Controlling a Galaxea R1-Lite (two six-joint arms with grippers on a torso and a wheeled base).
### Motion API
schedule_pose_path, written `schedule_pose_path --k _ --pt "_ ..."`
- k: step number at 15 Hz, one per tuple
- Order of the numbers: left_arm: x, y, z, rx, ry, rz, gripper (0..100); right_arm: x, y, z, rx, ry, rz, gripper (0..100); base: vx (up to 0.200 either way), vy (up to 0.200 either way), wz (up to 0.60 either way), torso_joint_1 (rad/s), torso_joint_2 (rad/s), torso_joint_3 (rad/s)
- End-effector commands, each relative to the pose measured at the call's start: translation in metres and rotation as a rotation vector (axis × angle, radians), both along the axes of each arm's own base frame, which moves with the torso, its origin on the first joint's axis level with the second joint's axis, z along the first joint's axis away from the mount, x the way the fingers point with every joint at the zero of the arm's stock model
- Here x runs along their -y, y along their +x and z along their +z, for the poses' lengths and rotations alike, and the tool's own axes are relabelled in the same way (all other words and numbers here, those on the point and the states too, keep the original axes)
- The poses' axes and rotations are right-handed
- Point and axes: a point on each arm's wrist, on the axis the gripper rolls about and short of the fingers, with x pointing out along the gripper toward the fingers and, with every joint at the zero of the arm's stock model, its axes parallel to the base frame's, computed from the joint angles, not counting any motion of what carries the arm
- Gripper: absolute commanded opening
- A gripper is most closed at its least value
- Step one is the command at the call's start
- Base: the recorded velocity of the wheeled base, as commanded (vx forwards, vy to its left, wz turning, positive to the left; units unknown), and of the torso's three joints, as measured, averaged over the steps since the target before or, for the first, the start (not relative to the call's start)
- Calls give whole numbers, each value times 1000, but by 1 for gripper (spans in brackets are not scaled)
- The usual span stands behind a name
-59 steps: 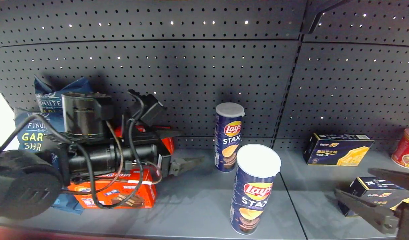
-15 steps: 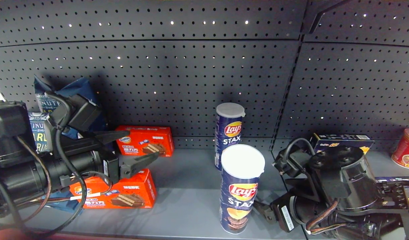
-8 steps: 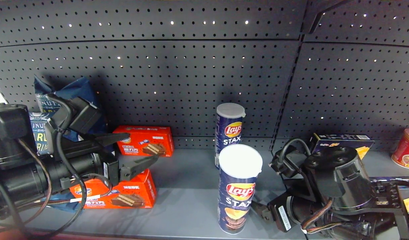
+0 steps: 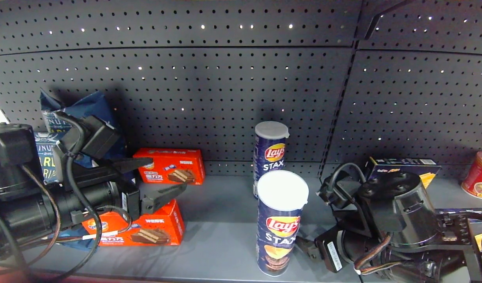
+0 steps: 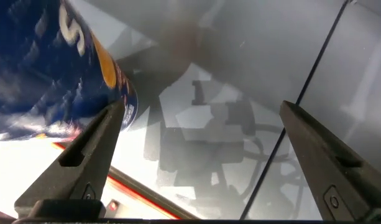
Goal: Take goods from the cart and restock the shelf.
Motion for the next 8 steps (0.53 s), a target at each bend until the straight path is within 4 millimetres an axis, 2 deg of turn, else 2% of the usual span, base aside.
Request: schedule_pose_path --k 1,3,5,6,8 --pt "0 0 3 10 -3 0 100 8 -2 14 42 45 -16 100 0 0 0 0 0 0" --pt "-3 -11 17 73 -20 2 100 23 -6 37 107 114 -50 100 0 0 0 0 0 0" --pt "-11 -37 31 150 -47 9 100 49 -19 61 188 185 -102 100 0 0 0 0 0 0" --pt "-14 -46 33 167 -56 13 100 57 -23 65 209 200 -123 100 0 0 0 0 0 0" --pt "-39 -84 25 205 -85 123 100 97 -37 77 297 231 -225 100 0 0 0 0 0 0"
